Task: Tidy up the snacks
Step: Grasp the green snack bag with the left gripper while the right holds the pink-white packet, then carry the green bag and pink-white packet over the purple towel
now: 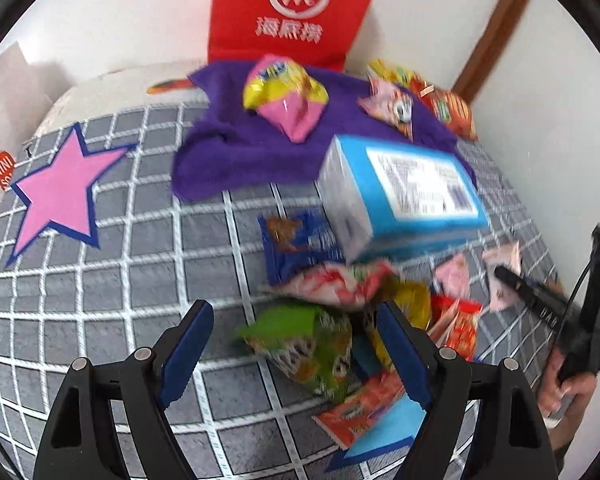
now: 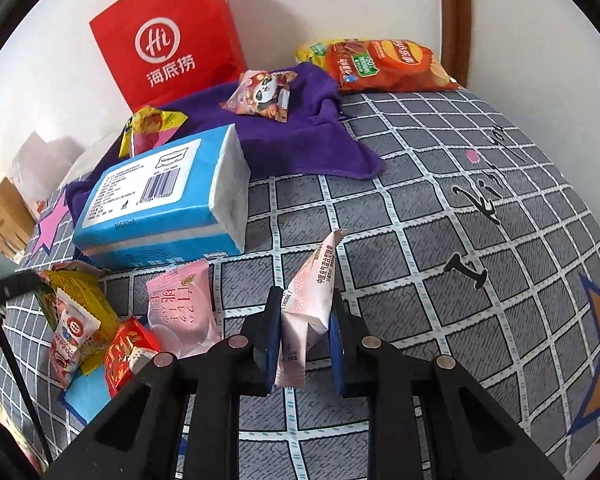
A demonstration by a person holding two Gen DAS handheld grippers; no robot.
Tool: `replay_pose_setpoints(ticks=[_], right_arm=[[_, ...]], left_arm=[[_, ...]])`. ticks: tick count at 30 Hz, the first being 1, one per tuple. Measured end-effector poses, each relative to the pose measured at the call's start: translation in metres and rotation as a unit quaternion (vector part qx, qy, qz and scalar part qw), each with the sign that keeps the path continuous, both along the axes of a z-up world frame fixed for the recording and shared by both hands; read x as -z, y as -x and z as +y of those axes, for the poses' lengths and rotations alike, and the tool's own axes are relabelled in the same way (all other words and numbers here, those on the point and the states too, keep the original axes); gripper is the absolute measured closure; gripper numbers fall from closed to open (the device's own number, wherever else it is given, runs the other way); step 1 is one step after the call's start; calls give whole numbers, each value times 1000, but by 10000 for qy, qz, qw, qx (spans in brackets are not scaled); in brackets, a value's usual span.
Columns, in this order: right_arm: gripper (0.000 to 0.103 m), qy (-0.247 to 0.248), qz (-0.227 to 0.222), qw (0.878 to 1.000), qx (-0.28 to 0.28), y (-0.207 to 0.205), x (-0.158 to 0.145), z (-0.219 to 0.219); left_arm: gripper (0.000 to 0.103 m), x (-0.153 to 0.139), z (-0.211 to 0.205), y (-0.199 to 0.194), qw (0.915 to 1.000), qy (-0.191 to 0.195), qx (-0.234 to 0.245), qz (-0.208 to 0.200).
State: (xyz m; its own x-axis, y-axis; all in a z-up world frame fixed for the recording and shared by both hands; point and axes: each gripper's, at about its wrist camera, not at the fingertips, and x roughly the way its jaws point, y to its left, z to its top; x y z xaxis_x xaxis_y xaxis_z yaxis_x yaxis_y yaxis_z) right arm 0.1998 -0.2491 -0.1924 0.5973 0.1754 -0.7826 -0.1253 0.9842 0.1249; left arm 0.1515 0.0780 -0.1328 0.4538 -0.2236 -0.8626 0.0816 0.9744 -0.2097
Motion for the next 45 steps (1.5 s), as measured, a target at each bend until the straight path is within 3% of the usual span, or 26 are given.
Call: replay_pose_setpoints(ticks=[4,6,8,14,29,45], right_arm=[[82,24,-33,10000,-38,3,-2,2],[82,14,-25,10000,-18,4,-1,2],[82,-22,3,10000,1,4,-2,1],[82,49,-82,9999,28,11,-9,2],[82,162,-548,9983,-102,19,-63,15],[82,82,-1140,9914,-644,-50,-160,46]], left_arm=[[21,19,-7,2,9998,-24,113,157],[22,26,-12,0,9995,-257,86,159],[35,30,-14,0,9990,-407,66,148],[41,21,-6,8,9988,-480,80,-14],[41,-47,25,23,9977,-98,-172,-643],[41,-123,13,-52,9915,140,-320,-1254]])
